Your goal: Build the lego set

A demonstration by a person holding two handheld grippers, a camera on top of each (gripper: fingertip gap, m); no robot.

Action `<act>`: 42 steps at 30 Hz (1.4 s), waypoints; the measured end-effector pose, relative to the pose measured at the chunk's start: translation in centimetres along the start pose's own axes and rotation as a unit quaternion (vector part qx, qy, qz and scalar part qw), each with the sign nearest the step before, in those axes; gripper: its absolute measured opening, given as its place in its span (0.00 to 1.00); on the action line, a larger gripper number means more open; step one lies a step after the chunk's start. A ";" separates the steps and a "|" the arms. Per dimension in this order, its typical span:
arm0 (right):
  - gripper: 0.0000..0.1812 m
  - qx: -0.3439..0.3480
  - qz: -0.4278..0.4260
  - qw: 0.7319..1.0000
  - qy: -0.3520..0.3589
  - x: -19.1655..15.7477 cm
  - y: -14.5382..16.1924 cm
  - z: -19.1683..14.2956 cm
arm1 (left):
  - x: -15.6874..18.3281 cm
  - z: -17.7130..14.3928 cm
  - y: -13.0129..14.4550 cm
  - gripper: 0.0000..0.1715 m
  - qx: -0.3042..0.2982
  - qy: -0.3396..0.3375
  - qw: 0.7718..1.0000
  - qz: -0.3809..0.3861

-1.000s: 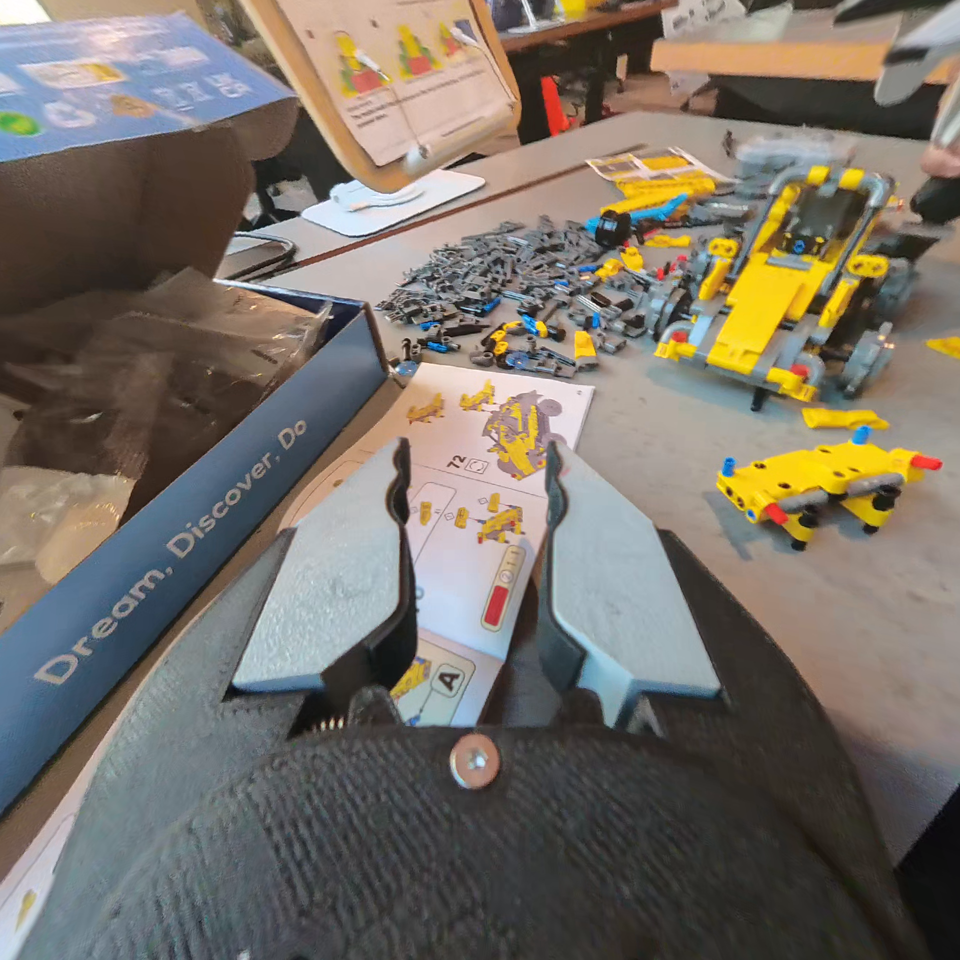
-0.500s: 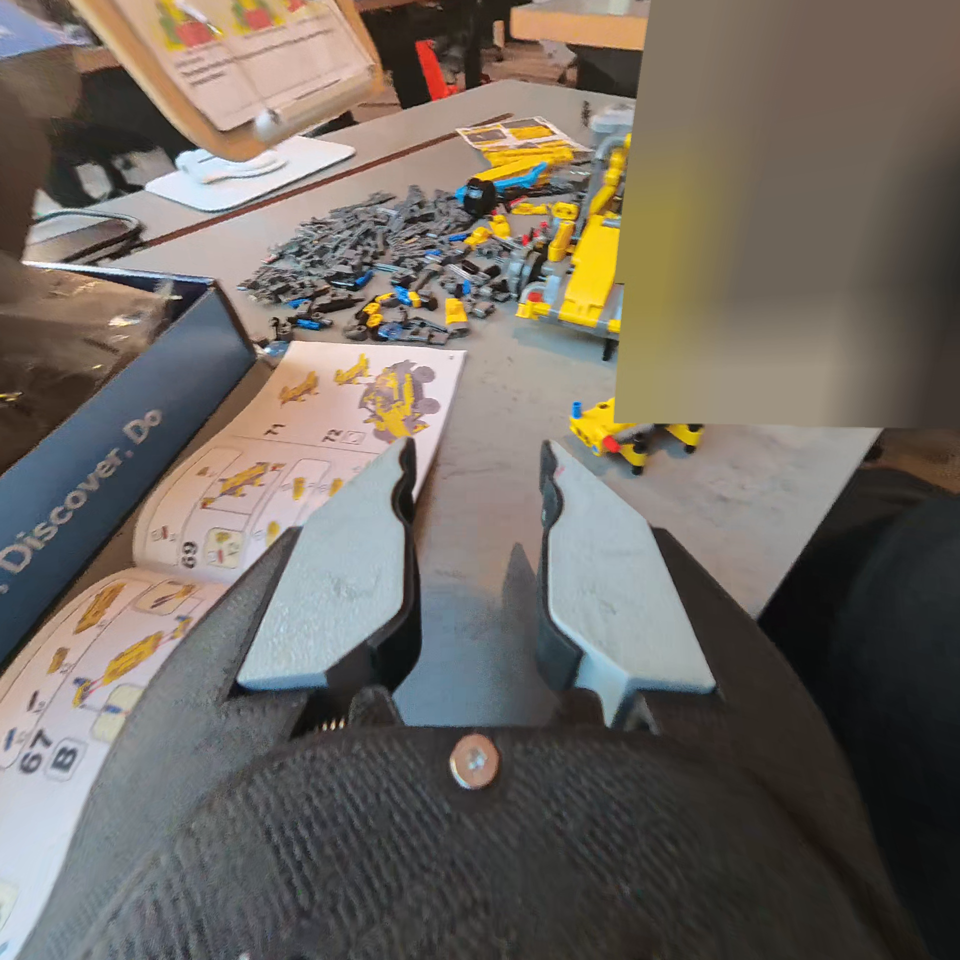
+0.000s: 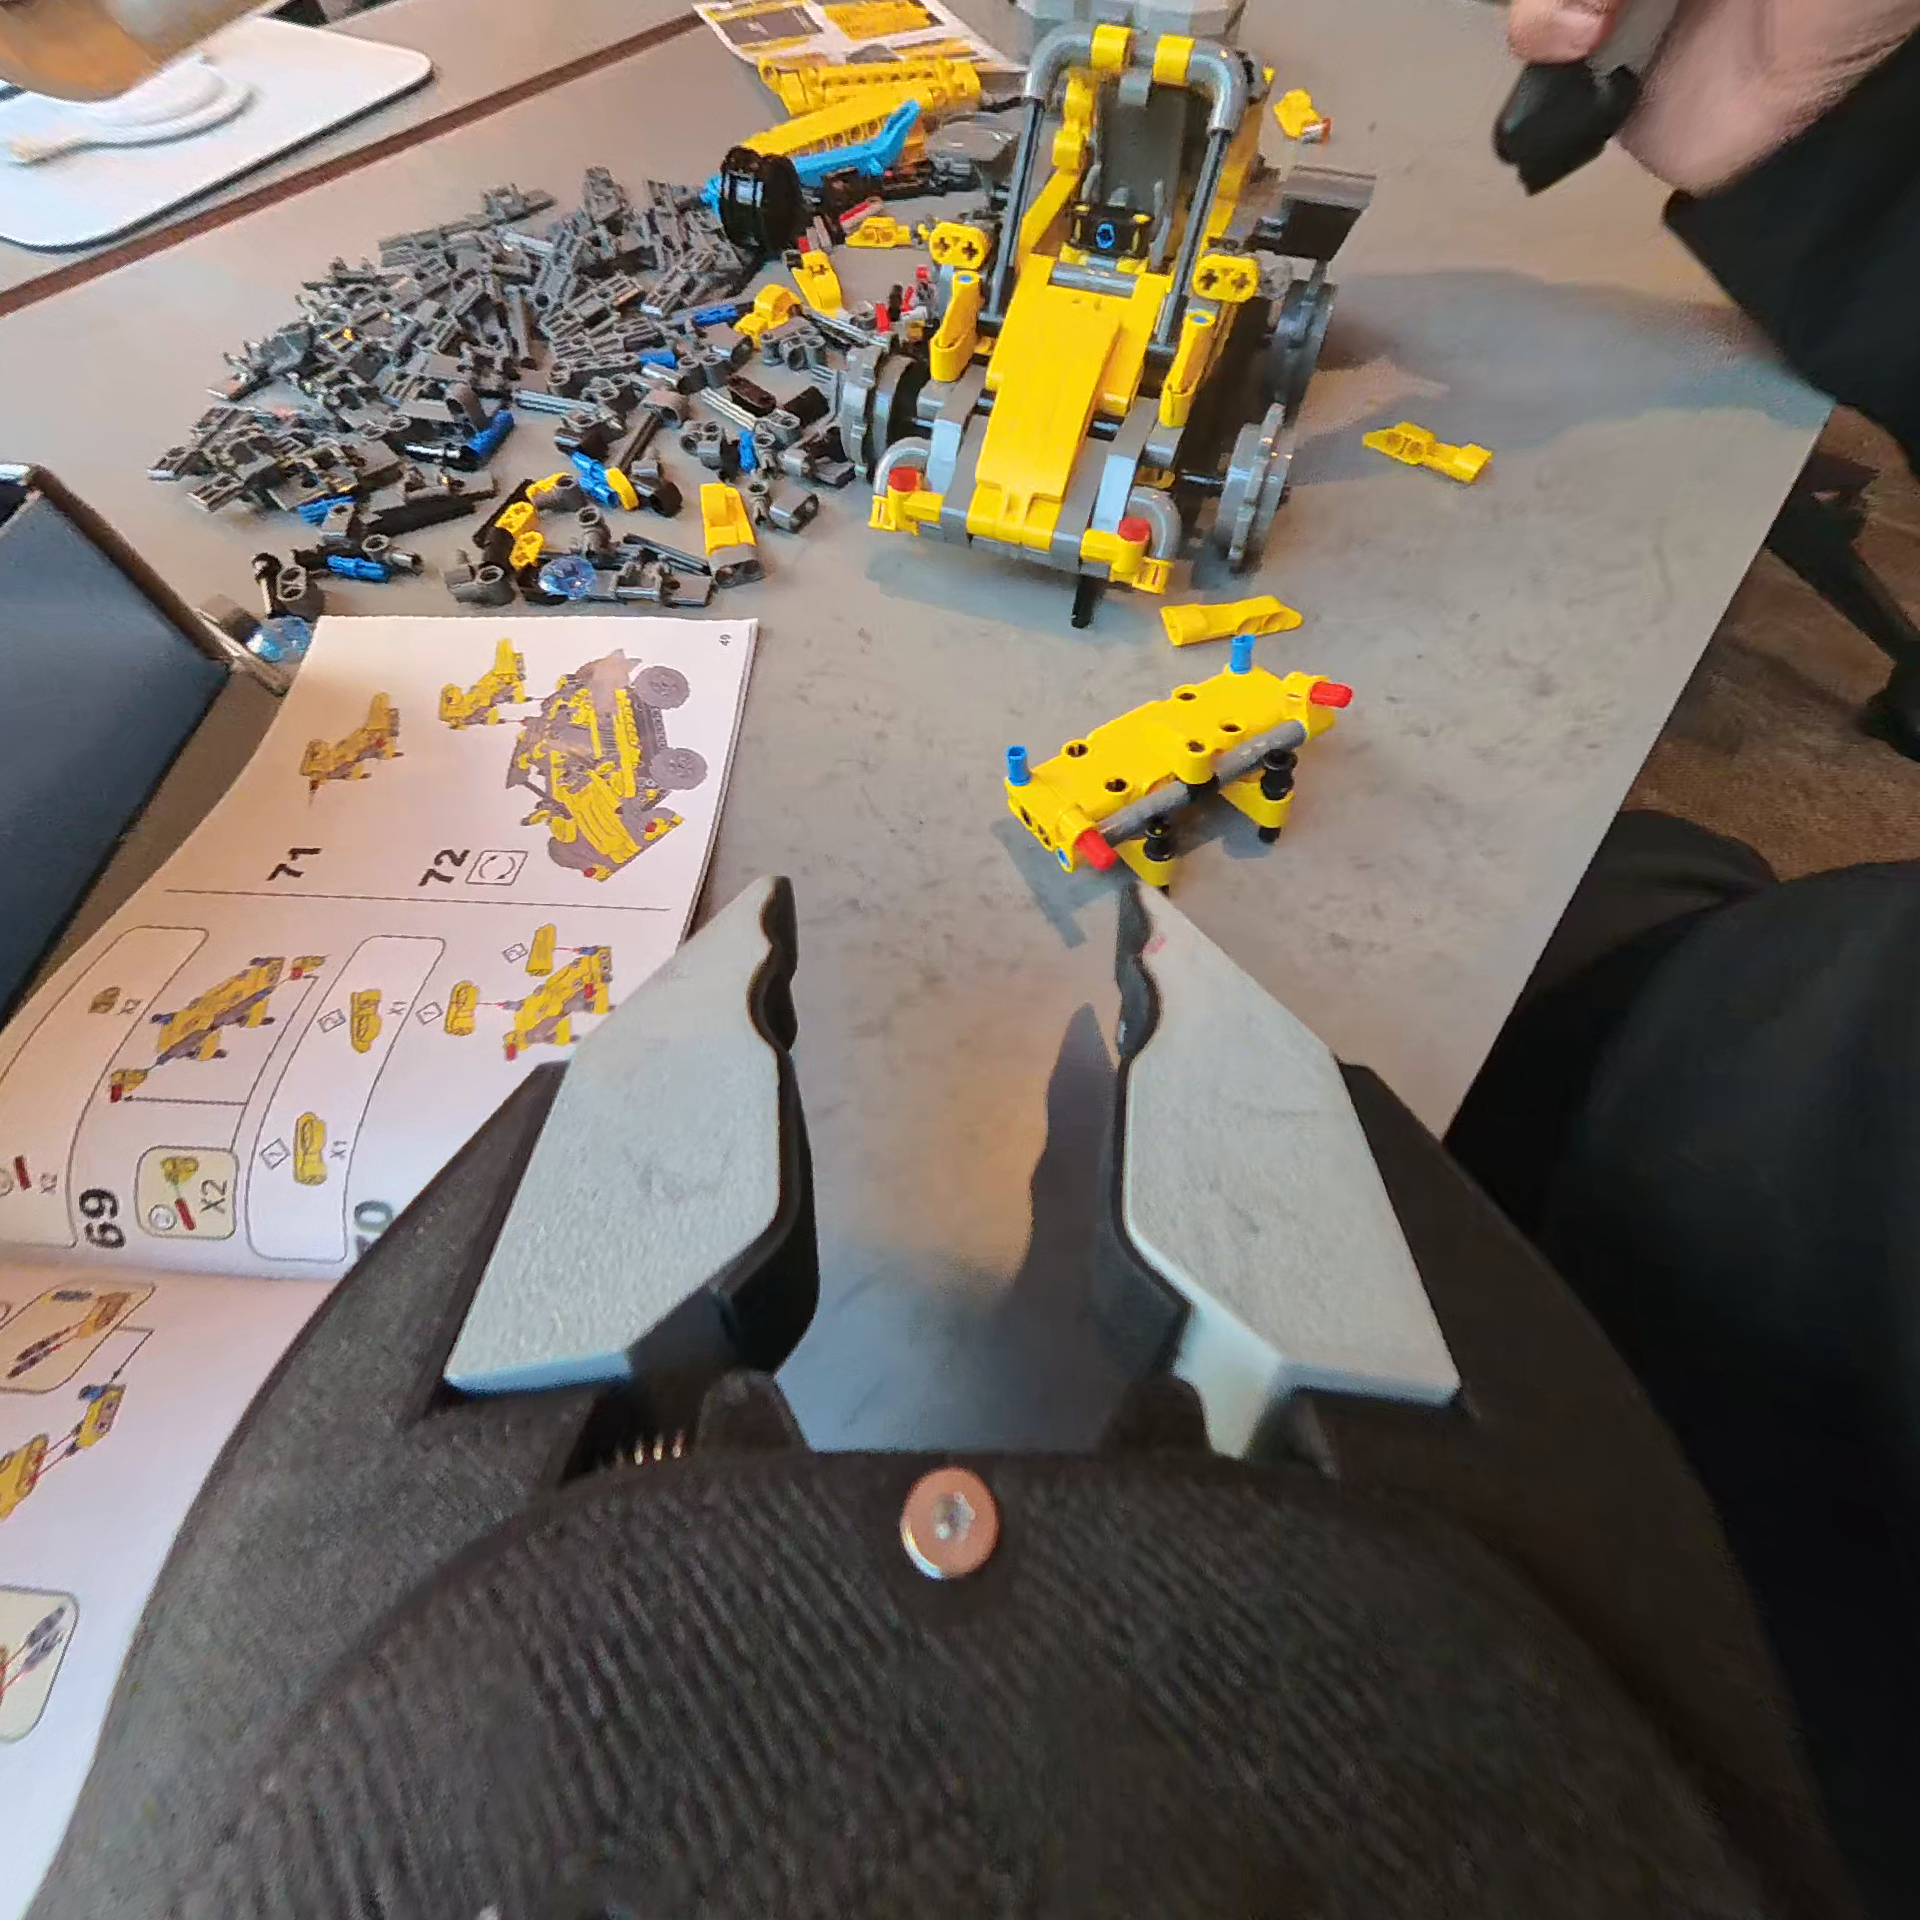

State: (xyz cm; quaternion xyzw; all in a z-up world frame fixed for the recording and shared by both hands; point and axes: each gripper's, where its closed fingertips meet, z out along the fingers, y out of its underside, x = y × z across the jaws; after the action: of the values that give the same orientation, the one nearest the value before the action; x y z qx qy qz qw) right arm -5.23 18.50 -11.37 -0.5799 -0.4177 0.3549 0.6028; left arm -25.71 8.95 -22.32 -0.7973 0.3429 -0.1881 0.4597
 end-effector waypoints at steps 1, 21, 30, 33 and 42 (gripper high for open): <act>0.25 -0.021 -0.001 1.000 -0.005 -0.7 0.7 -0.3 | 0.1 0.1 0.0 0.34 -0.001 0.003 1.000 0.001; 0.21 -0.335 -0.003 0.933 -0.133 -8.1 12.0 -5.2 | 3.0 2.8 0.1 0.37 -0.051 0.086 0.995 0.028; 0.16 -0.354 0.001 0.927 -0.125 -8.4 13.5 -5.4 | 3.8 3.4 -1.0 0.37 -0.030 0.112 0.993 0.033; 0.11 -0.351 -0.008 0.927 -0.129 -8.6 13.6 -5.3 | 4.0 3.5 -1.0 0.36 -0.032 0.111 0.992 0.044; 0.04 -0.355 -0.018 0.924 -0.143 -9.5 13.6 -4.9 | 4.2 3.1 -1.1 0.34 -0.021 0.110 0.992 0.053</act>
State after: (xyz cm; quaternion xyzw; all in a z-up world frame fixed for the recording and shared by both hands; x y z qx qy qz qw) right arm -3.80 8.87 -25.65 -0.6911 -0.6086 0.2516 0.2978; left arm -20.49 8.10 -23.02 -0.7618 0.4369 -0.2428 0.4120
